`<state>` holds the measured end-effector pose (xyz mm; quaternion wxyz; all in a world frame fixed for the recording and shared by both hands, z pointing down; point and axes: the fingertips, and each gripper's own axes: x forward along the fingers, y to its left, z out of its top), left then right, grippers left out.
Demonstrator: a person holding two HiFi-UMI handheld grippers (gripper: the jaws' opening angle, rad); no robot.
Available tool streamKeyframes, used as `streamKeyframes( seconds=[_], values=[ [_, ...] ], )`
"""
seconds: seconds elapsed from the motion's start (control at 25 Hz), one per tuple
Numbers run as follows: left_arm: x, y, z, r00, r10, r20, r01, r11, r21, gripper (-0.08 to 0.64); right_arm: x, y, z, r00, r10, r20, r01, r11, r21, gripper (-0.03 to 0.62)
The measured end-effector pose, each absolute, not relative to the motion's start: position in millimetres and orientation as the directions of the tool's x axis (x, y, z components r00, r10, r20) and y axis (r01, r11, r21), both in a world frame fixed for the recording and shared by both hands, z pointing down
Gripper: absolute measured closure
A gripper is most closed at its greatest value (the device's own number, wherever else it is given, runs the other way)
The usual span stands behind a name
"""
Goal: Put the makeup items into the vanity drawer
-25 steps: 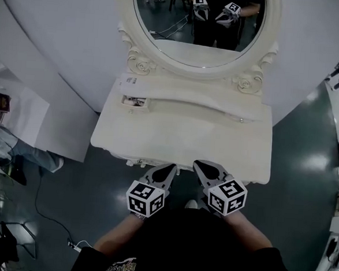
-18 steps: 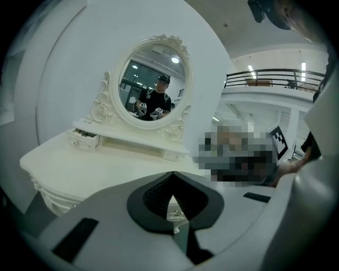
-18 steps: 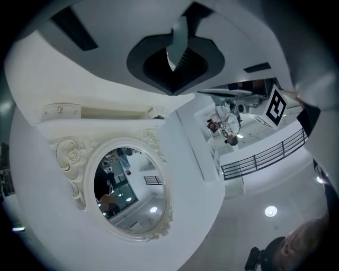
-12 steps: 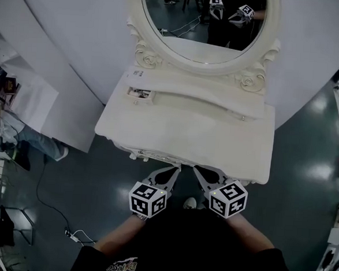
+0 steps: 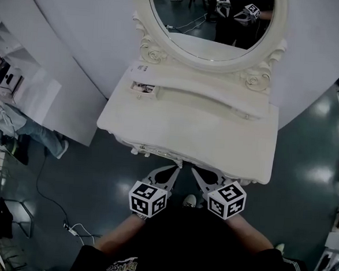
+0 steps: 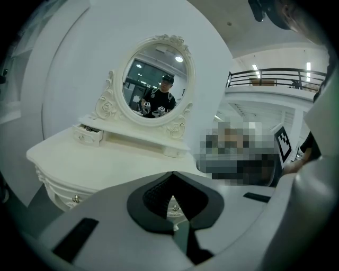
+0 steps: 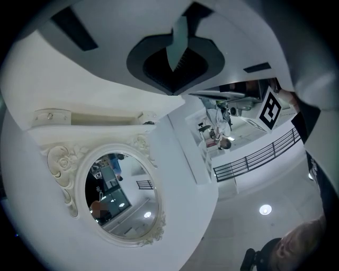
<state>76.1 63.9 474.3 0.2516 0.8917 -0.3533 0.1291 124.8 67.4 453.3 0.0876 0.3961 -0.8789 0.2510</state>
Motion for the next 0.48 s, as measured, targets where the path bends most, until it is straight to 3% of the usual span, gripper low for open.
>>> streamKeyframes(
  seconds=[0.48],
  values=[
    [73.6, 61.8, 472.0, 0.716, -0.566, 0.409, -0.696, -0.629, 0.347, 0.56, 118.7, 66.9, 450.8, -0.68, -0.646, 0.347, -0.732, 0.571, -0.371, 0.563]
  ],
)
